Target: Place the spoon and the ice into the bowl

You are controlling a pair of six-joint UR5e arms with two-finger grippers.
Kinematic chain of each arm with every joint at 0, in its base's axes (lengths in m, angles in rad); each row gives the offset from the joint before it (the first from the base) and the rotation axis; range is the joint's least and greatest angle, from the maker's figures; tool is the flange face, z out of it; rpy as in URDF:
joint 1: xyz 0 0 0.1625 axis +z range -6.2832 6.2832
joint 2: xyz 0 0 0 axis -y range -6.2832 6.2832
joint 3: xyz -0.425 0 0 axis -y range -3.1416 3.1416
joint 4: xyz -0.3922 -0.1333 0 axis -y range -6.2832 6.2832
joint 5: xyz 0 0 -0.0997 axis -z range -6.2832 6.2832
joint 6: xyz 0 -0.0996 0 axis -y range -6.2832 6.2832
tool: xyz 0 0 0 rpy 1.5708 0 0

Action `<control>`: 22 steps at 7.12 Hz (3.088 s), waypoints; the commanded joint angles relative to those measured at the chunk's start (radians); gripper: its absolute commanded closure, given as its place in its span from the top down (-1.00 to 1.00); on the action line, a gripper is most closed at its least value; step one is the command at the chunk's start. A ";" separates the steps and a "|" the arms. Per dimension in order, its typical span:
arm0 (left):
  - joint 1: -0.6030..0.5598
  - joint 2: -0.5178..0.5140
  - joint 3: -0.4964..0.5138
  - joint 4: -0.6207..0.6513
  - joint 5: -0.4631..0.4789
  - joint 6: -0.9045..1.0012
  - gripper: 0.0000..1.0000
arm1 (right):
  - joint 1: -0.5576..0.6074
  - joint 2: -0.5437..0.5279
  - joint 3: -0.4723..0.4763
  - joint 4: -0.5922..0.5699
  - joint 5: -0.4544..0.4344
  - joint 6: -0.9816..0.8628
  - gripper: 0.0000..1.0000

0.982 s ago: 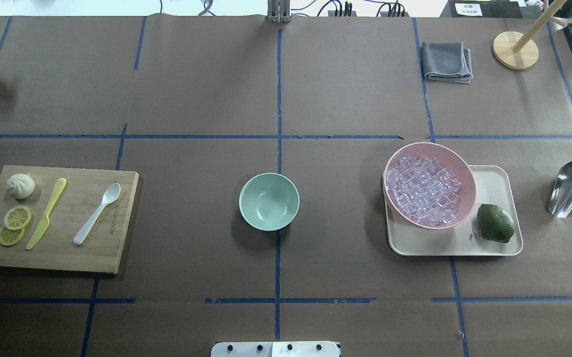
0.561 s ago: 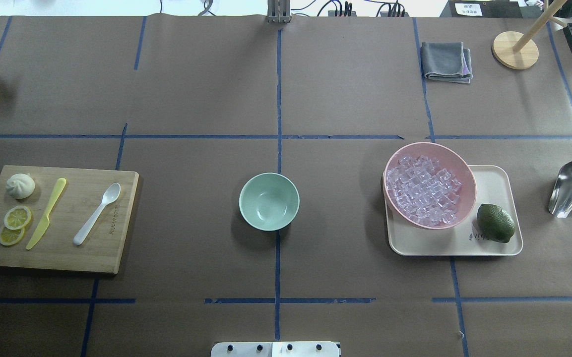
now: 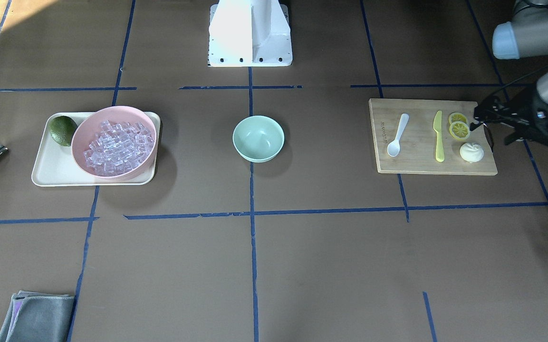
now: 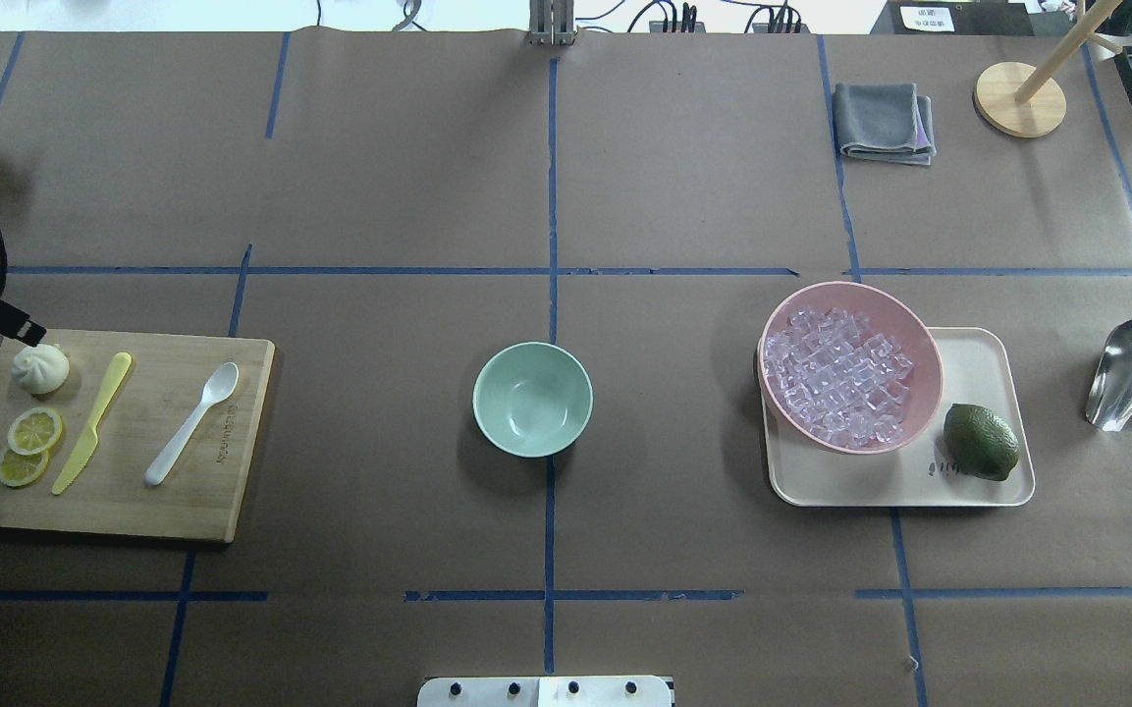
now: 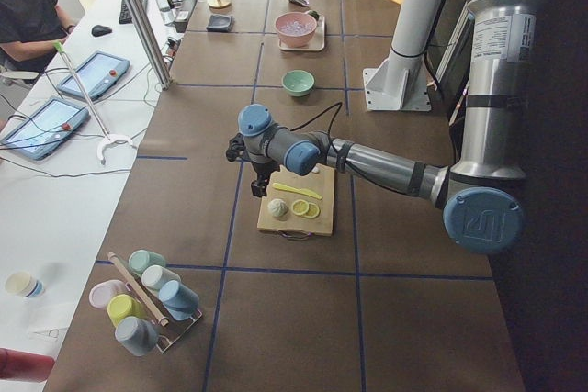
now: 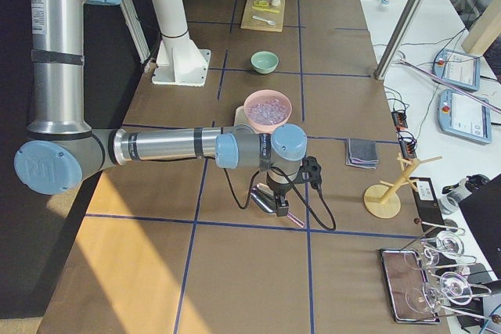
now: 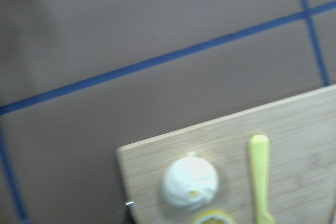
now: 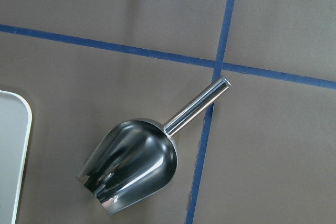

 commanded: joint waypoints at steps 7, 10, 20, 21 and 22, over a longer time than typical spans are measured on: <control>0.365 -0.091 -0.007 -0.067 0.267 -0.022 0.78 | -0.002 0.000 0.001 0.002 0.000 -0.002 0.99; 0.364 -0.090 0.004 -0.068 0.266 -0.020 0.33 | -0.002 0.000 -0.001 0.002 0.000 -0.002 0.99; 0.364 -0.303 -0.089 0.196 0.198 -0.275 -1.00 | -0.002 0.000 0.001 0.002 0.002 0.001 0.99; 0.393 -0.432 -0.083 0.302 0.200 -0.444 -1.00 | -0.002 0.000 -0.001 0.002 0.002 0.001 0.99; 0.471 -0.500 -0.074 0.338 0.206 -0.588 -1.00 | -0.002 0.000 -0.001 0.002 0.000 0.002 0.99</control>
